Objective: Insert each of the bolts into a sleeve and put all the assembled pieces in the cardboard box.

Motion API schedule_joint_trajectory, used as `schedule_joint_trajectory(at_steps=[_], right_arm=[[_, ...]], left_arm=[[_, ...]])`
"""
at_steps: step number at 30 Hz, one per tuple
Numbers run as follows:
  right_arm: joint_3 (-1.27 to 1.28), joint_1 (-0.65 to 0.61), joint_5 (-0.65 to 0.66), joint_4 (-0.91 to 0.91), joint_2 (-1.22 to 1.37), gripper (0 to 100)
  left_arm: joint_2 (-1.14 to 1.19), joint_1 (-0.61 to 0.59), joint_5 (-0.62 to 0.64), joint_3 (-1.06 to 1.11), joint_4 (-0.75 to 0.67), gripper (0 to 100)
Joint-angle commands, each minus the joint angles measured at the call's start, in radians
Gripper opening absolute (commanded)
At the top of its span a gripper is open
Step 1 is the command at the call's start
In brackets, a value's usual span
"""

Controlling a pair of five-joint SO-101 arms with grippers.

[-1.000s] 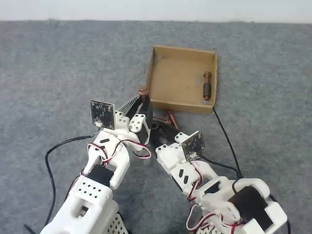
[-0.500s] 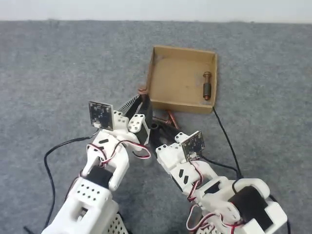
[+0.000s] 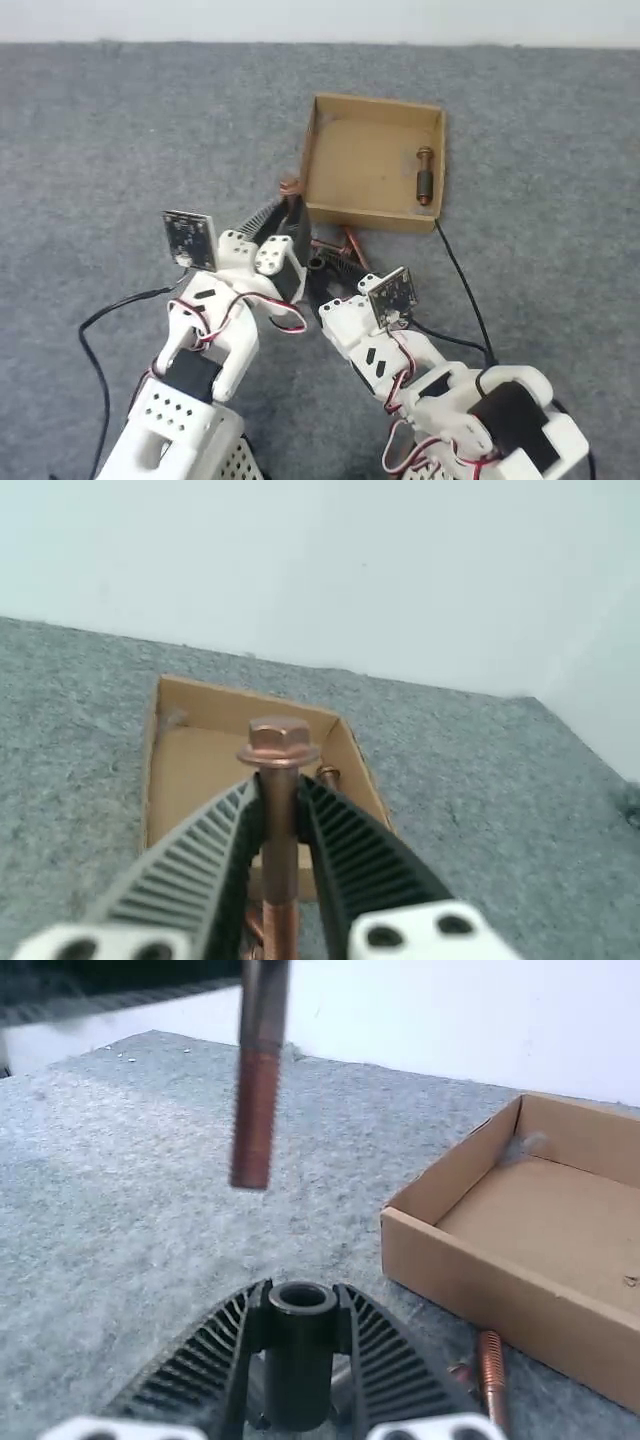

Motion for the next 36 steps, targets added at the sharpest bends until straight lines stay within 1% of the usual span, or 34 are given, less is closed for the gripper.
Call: schedule_joint_trajectory(at_steps=[1, 3, 9, 13, 17, 25, 30, 36], right_arm=[[0.002, -0.004, 0.015, 0.002, -0.007, 2.3], [0.003, -0.004, 0.015, -0.001, -0.007, 2.3], [0.003, -0.005, 0.017, -0.004, -0.01, 0.7], [0.003, -0.005, 0.029, -0.001, -0.008, 0.7], [0.018, -0.007, 0.117, -0.002, -0.012, 0.7], [0.018, -0.007, 0.121, 0.004, -0.008, 0.7], [0.018, -0.008, 0.123, 0.027, -0.008, 0.7], [0.018, -0.005, 0.124, 0.031, -0.008, 0.7]], left_arm=[[-0.023, 0.009, 0.011, -0.025, -0.005, 1], [-0.025, 0.008, 0.011, 0.001, -0.017, 1], [-0.025, 0.003, 0.011, 0.125, -0.163, 1], [-0.025, 0.012, 0.009, 0.133, -0.164, 1], [-0.025, 0.018, 0.008, 0.14, -0.161, 1], [-0.025, 0.028, 0.005, 0.156, -0.161, 1], [-0.025, 0.04, -0.032, 0.171, -0.17, 1], [-0.025, 0.044, -0.051, 0.216, -0.261, 1]])
